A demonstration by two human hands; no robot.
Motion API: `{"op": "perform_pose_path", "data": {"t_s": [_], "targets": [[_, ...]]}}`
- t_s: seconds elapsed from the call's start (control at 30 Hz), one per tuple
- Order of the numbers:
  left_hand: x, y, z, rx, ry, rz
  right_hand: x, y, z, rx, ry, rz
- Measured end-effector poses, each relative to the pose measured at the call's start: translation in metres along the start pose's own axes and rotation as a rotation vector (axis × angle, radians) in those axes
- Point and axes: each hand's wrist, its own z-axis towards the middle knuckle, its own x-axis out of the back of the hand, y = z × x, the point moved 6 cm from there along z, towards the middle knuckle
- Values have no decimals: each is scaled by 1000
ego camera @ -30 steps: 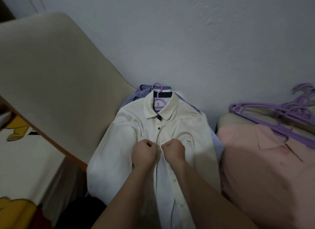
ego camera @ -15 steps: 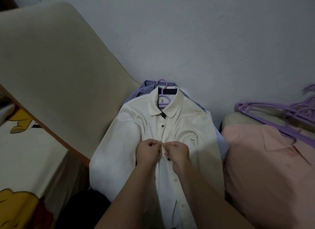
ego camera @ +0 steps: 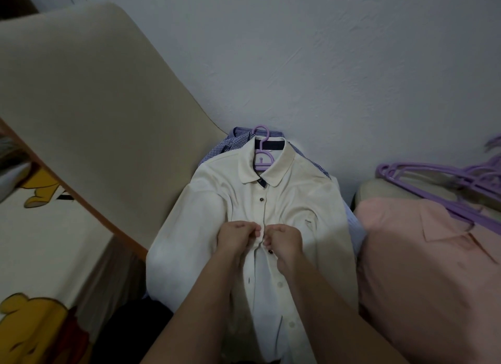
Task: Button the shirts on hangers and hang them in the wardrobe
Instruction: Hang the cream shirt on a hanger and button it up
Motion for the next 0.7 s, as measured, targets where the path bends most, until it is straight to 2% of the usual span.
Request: {"op": "perform_pose_path", "data": {"t_s": [0.33,0.6,0.7], "targets": [[3,0,1,-110,80,122,-3,1,3,47,-7,-55],[3,1,3,-166,109,219,-2,-1,8,88,41,-178],[2,1,2,-186,110,254,-8,-2,16,108,43,-298]]}}
